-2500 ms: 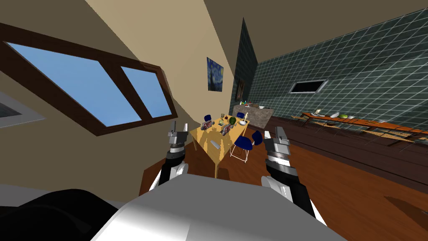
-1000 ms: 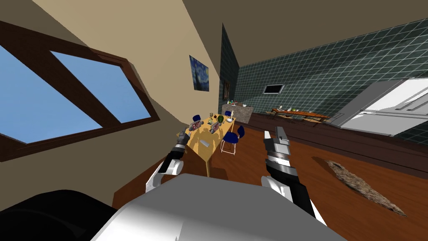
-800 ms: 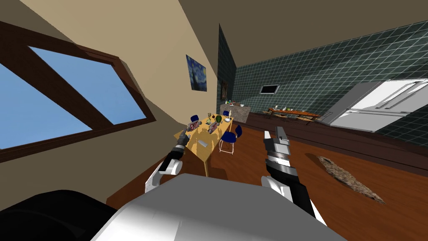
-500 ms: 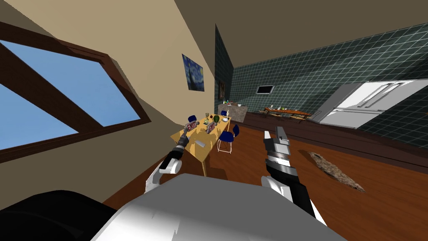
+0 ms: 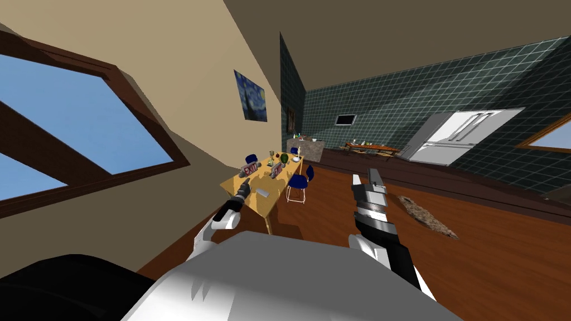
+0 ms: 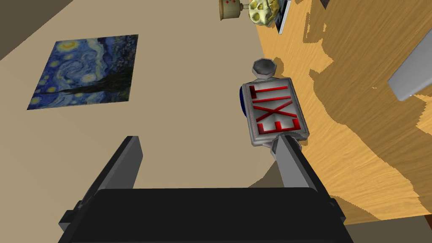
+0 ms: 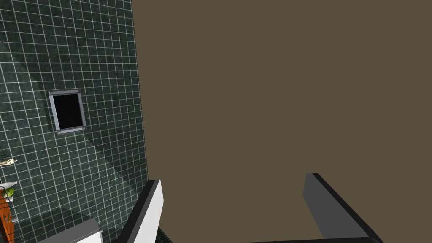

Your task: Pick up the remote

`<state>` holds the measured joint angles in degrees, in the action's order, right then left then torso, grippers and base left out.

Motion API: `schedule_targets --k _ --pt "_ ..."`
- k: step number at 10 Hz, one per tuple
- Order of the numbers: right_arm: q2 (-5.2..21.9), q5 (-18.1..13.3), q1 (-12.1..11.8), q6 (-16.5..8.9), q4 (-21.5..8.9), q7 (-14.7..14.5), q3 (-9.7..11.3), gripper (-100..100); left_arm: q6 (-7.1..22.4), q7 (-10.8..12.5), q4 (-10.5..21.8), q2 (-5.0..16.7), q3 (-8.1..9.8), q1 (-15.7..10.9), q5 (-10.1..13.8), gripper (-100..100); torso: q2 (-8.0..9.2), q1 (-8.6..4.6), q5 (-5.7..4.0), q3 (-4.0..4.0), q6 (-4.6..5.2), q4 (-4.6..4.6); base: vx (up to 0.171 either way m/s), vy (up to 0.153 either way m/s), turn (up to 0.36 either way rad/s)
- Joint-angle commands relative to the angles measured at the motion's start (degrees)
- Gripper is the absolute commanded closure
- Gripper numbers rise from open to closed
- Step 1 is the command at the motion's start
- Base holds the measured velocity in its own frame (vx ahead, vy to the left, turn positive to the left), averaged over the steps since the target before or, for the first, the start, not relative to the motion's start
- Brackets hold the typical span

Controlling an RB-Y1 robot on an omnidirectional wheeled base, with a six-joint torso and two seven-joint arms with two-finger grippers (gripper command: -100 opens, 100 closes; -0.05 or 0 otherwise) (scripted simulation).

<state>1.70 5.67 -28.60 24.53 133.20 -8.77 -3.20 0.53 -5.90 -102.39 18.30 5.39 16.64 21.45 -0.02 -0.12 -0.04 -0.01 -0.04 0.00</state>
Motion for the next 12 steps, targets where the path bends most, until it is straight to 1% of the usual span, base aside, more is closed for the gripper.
schedule_targets --k 1,2,3,4,5,6,7,8,9,10,11,12 --pt "0.0 0.0 0.0 0.0 0.0 0.0 0.0 0 2.9 -1.8 2.9 1.1 0.92 -1.2 1.5 -100 0.00 0.00 0.00 0.00 0.00 0.00 0.034 -0.051 -0.149" --pt "0.0 0.0 0.0 0.0 0.0 0.0 0.0 0 4.4 -1.8 3.0 1.1 0.92 -1.2 1.5 -100 -0.06 -0.03 0.00 -0.03 0.03 -0.01 0.028 -0.041 -0.095" --pt "0.0 0.0 0.0 0.0 0.0 0.0 0.0 0 6.3 -3.5 4.8 2.1 1.64 -2.2 2.7 -100 -0.03 -0.01 -0.01 -0.02 -0.01 -0.01 0.028 -0.051 -0.157" --pt "0.0 0.0 0.0 0.0 0.0 0.0 0.0 0 8.1 -3.5 5.8 2.1 1.64 -2.2 2.7 -100 -0.04 -0.03 -0.01 -0.02 0.02 -0.01 0.027 -0.037 -0.063" --pt "0.0 0.0 0.0 0.0 0.0 0.0 0.0 0 8.5 -3.5 5.8 2.1 1.64 -2.2 2.7 -100 -0.04 0.01 0.00 -0.02 -0.01 -0.01 0.012 -0.013 0.017" --pt "0.0 0.0 0.0 0.0 0.0 0.0 0.0 0 10.7 -5.2 8.4 3.1 2.35 -3.2 3.9 -100 0.02 0.08 0.01 0.01 -0.02 0.00 0.035 -0.020 -0.148" --pt "0.0 0.0 0.0 0.0 0.0 0.0 0.0 0 12.0 -5.2 8.7 3.1 2.35 -3.2 3.9 -100 -0.05 0.07 0.02 -0.03 0.03 -0.01 0.035 -0.021 -0.096" --pt "0.0 0.0 0.0 0.0 0.0 0.0 0.0 0 13.7 -6.9 11.3 4.1 3.06 -4.2 5.0 -100 -0.05 0.08 0.02 -0.03 -0.02 -0.01 0.046 -0.040 -0.133" --pt "0.0 0.0 0.0 0.0 0.0 0.0 0.0 0 15.1 -6.9 11.7 4.1 3.06 -4.2 5.0 -100 -0.09 0.02 0.01 -0.05 0.01 -0.02 0.046 -0.035 -0.070" --pt "0.0 0.0 0.0 0.0 0.0 0.0 0.0 0 15.5 -6.9 11.7 4.1 3.06 -4.2 5.0 -100 -0.09 0.03 0.00 -0.05 -0.02 -0.02 0.019 -0.013 0.016" --pt "0.0 0.0 0.0 0.0 0.0 0.0 0.0 0 17.6 -8.7 14.6 5.1 3.76 -5.3 6.1 -100 -0.02 0.08 0.01 -0.01 -0.02 -0.01 0.044 -0.023 -0.129" --pt "0.0 0.0 0.0 0.0 0.0 0.0 0.0 0 19.0 -8.7 14.6 5.1 3.76 -5.3 6.1 -100 -0.07 0.06 0.01 -0.04 0.01 -0.01 0.047 -0.014 -0.085"
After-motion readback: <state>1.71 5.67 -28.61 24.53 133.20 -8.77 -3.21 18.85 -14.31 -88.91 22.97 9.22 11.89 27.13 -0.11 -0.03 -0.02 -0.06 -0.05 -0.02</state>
